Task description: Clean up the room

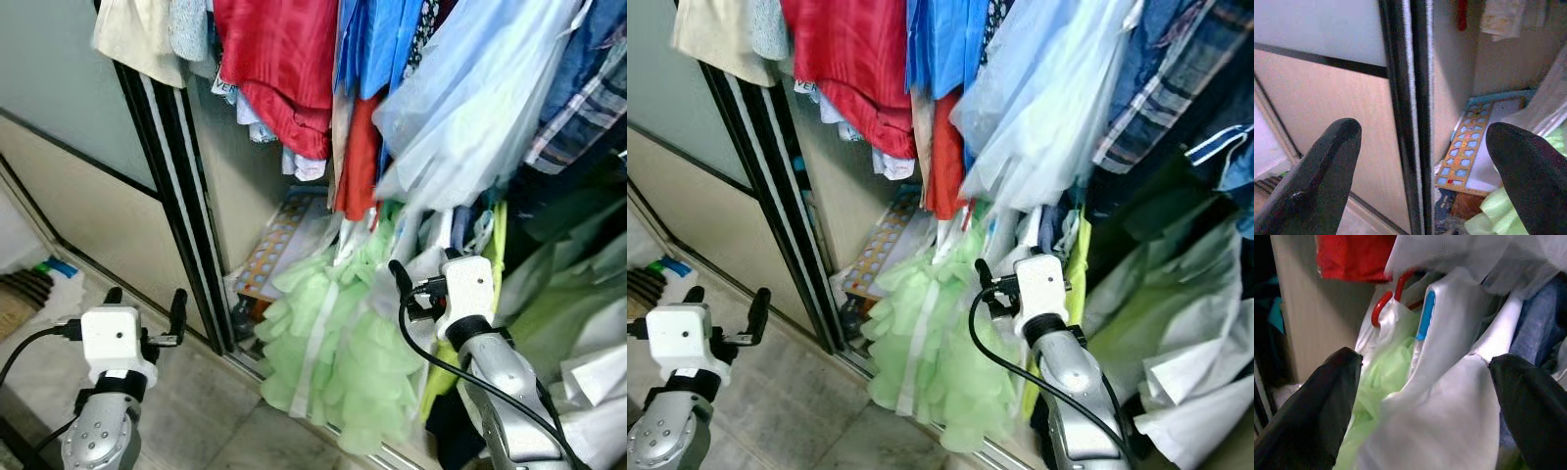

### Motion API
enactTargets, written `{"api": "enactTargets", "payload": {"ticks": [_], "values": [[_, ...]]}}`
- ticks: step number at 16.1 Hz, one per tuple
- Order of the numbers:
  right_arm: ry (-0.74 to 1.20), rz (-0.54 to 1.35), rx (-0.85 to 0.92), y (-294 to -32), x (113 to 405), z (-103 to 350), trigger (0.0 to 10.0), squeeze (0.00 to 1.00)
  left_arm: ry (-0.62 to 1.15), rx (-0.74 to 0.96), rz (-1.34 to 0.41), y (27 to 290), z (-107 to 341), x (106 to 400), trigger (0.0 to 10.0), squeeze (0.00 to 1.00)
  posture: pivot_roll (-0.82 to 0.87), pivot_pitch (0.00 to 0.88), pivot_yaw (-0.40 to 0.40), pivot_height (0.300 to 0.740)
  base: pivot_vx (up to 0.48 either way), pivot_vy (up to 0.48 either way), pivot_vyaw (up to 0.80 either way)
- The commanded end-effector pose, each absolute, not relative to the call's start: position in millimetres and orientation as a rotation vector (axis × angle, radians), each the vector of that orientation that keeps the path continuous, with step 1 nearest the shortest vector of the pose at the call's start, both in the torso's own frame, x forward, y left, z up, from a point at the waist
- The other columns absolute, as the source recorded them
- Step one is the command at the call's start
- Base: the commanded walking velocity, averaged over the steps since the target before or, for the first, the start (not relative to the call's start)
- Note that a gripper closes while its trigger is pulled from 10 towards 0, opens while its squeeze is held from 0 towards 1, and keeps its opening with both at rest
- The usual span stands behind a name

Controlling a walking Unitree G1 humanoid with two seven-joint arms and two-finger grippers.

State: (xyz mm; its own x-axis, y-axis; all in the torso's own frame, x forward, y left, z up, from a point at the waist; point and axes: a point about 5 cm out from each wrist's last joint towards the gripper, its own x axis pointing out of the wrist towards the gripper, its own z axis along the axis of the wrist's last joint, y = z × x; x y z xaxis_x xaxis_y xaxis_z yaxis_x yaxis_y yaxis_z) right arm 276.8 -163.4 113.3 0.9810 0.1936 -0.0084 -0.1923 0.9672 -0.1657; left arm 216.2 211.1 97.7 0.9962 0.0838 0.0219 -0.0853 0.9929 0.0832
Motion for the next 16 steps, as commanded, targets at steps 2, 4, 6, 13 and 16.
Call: {"api": "enactTargets", "payload": {"ticks": [2, 4, 6, 13, 16], "values": [[-0.008, 0.188, -0.182, -167, 277, 113, 10.0, 0.00, -0.002, 0.087, 0.084, 209, 93, 216, 10.0, 0.00, 0.04, 0.030, -0.050, 0.740, 0.000, 0.000, 0.00], [-0.015, 0.198, -0.201, -166, 277, 113, 10.0, 0.00, 0.002, 0.088, 0.072, 206, 92, 216, 10.0, 0.00, 0.03, 0.032, -0.050, 0.740, 0.000, 0.000, 0.42], [-0.013, 0.200, -0.192, -165, 276, 112, 10.0, 0.00, -0.001, 0.091, 0.062, 201, 93, 219, 10.0, 0.00, 0.03, 0.038, -0.048, 0.740, 0.000, 0.000, 0.80], [-0.015, 0.200, -0.191, -165, 278, 113, 10.0, 0.00, -0.008, 0.109, 0.062, 198, 94, 221, 10.0, 0.00, 0.03, 0.052, -0.048, 0.740, 0.000, 0.000, 0.80], [-0.016, 0.203, -0.192, -164, 279, 113, 10.0, 0.00, -0.011, 0.116, 0.063, 197, 94, 222, 10.0, 0.00, 0.03, 0.054, -0.051, 0.740, 0.000, 0.000, 0.80]]}}
